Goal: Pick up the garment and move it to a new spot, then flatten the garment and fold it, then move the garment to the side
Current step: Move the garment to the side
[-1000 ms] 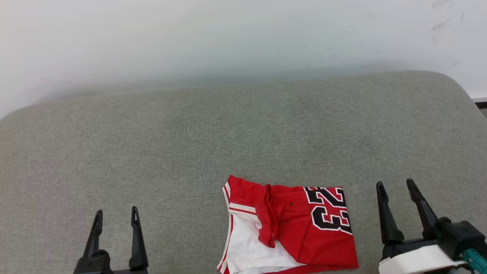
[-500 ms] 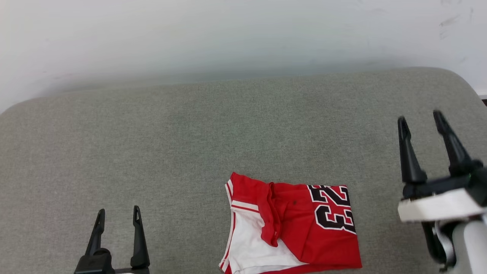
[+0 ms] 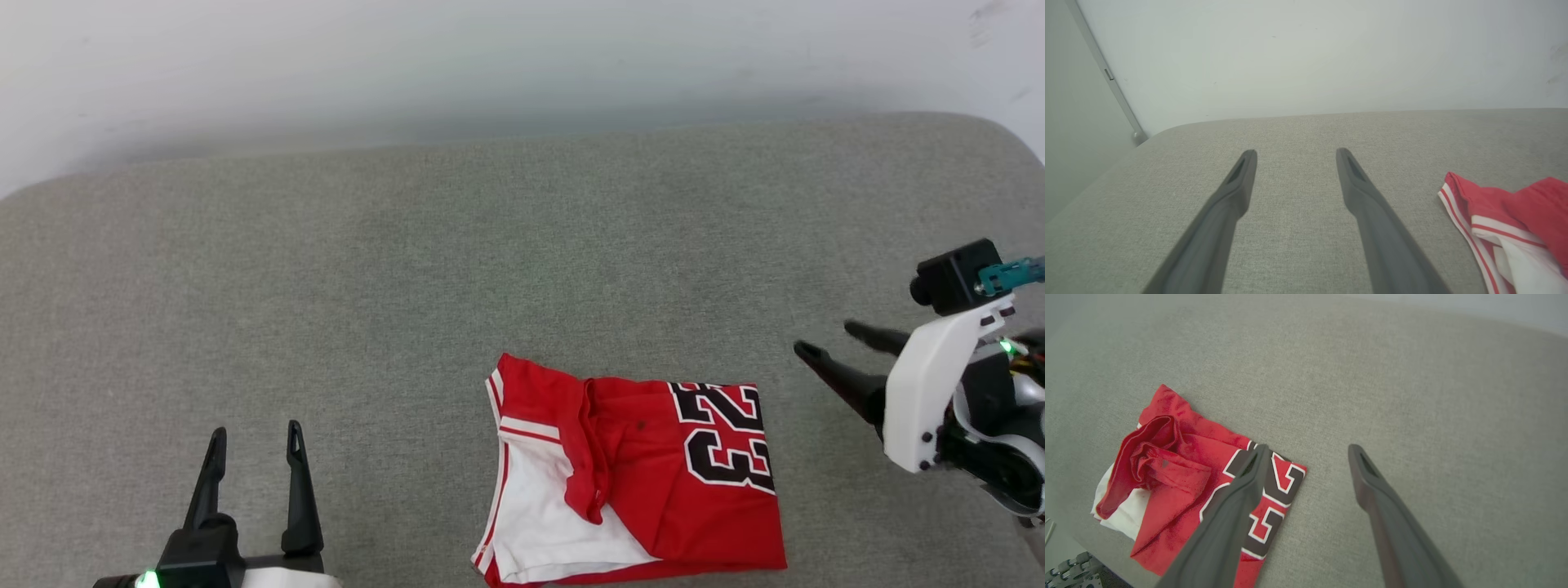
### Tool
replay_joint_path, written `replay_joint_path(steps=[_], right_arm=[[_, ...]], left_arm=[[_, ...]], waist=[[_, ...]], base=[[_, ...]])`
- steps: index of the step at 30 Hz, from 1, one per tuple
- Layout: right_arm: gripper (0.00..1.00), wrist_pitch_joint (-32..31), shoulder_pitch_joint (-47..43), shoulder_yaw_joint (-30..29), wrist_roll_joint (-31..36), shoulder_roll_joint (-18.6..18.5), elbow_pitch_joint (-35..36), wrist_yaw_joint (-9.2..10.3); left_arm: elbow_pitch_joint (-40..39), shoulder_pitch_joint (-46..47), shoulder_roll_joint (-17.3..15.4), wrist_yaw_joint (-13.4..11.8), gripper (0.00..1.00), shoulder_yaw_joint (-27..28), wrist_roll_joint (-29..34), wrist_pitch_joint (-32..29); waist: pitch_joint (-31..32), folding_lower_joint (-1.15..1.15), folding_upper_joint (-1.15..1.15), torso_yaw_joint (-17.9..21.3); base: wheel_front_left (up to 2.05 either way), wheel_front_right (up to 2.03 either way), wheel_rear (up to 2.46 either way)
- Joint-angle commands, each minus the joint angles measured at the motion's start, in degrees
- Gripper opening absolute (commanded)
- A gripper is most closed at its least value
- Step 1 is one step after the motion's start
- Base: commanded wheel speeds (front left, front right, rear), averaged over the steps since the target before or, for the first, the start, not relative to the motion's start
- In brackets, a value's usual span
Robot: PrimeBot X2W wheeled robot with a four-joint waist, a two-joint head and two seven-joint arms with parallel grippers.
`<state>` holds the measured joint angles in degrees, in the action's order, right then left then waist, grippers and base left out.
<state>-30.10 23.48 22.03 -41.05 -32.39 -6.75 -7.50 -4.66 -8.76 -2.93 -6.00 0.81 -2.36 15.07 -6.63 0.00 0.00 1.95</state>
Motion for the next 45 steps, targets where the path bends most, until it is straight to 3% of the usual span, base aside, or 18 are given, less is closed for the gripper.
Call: replay_joint_path(steps=[1,7,12,17,26,27,28,39,45], right_arm=[[1.0,-1.9,-0.07,0.3,-2.65,-0.64,-0.7,0.02],[1.0,-9.84,-2.46,1.82,-14.34,-2.33,-4.75,0.02],[1.0,-10.1,-4.0,2.57,-18.97,0.45,-8.38,0.02],[1.0,-8.46,-4.21,4.21,-21.31,3.89,-11.03,0.02],[1.0,-9.37,-6.96,13.72,-19.91,6.48,-17.14,0.15],[0.65,-8.68,-6.91,14.06,-19.93,6.47,-17.25,0.15],[0.0,-8.01,-6.66,14.23,-20.04,6.4,-17.34,0.15],[0.0,-2.14,1.09,14.59,-21.74,0.05,-9.21,0.02],[0.0,-1.39,5.02,17.53,-19.64,-4.33,-2.71,0.02]], left_arm=[[0.08,0.88,0.04,0.32,1.0,0.11,-0.23,0.13],[0.16,2.76,0.04,0.84,1.0,-0.3,-0.36,0.13],[0.44,4.98,0.05,1.45,1.0,-0.79,-0.44,0.13],[0.67,6.96,0.05,1.94,1.0,-1.15,-0.45,0.13],[1.18,8.44,0.06,1.51,1.0,-1.62,-0.75,0.13],[1.18,8.36,0.06,1.49,1.0,-1.63,-0.82,0.13],[1.25,8.21,0.06,1.51,1.0,-1.63,-0.87,0.13],[1.86,5.2,0.06,0.86,1.0,-1.44,-0.93,0.13],[1.29,3.27,0.05,0.04,1.0,-1.16,-1.21,0.13]], waist=[[-0.54,0.0,0.0,-0.22],[-2.73,0.0,0.0,-1.35],[-4.89,0.0,0.0,-2.85],[-6.92,0.0,0.0,-4.38],[-8.71,0.0,0.0,-6.51],[-8.66,0.0,0.0,-6.58],[-8.52,0.0,0.0,-6.63],[-3.24,0.0,0.0,-4.88],[-0.96,0.0,0.0,-1.69]], base=[[0.0,0.0,0.0],[0.0,0.0,0.0],[0.0,0.0,0.0],[0.0,0.0,0.0],[0.0,0.0,0.0],[0.0,0.0,0.0],[0.0,0.0,0.0],[0.0,0.0,0.0],[0.0,0.0,0.0]])
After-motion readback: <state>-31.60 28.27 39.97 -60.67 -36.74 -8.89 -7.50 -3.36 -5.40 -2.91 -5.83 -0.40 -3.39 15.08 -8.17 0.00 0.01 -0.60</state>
